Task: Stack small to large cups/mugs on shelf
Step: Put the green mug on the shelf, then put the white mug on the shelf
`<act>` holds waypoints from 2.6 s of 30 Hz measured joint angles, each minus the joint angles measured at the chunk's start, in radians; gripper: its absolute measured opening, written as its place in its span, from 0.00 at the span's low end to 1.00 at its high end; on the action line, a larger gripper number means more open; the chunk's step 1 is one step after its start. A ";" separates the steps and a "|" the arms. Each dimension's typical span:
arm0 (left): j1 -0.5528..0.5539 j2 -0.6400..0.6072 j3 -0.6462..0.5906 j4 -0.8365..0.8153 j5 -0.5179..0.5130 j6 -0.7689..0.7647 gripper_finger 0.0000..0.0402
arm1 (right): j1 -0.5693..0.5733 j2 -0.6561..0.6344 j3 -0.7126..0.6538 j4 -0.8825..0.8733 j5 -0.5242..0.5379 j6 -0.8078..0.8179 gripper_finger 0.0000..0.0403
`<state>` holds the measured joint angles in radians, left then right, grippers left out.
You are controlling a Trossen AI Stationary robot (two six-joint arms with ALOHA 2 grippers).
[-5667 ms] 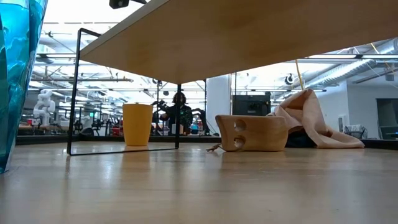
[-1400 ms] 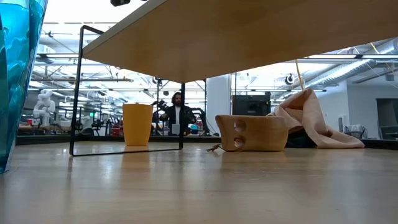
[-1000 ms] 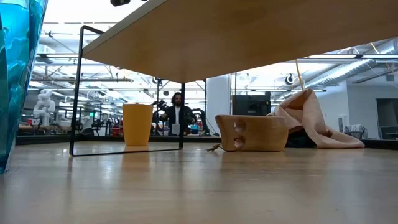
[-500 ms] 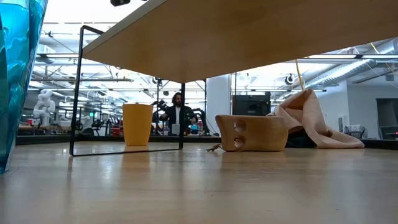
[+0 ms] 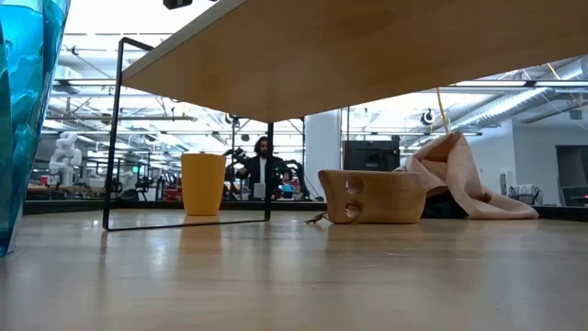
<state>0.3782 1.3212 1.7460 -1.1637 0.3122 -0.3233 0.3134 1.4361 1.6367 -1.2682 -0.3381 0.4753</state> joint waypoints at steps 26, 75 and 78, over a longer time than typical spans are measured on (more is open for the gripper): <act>0.000 0.000 0.000 0.000 0.000 -0.004 0.58 | -0.038 0.008 -0.001 0.013 0.029 -0.059 0.05; 0.000 0.000 0.000 0.001 0.009 -0.016 0.58 | -0.221 -0.121 0.000 0.111 0.024 -0.046 0.27; -0.006 0.000 0.000 -0.001 0.010 -0.025 0.58 | -0.259 -0.134 0.000 0.150 0.025 -0.046 0.26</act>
<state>0.3720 1.3212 1.7458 -1.1642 0.3221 -0.3486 0.0547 1.3017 1.6363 -1.1186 -0.3128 0.4297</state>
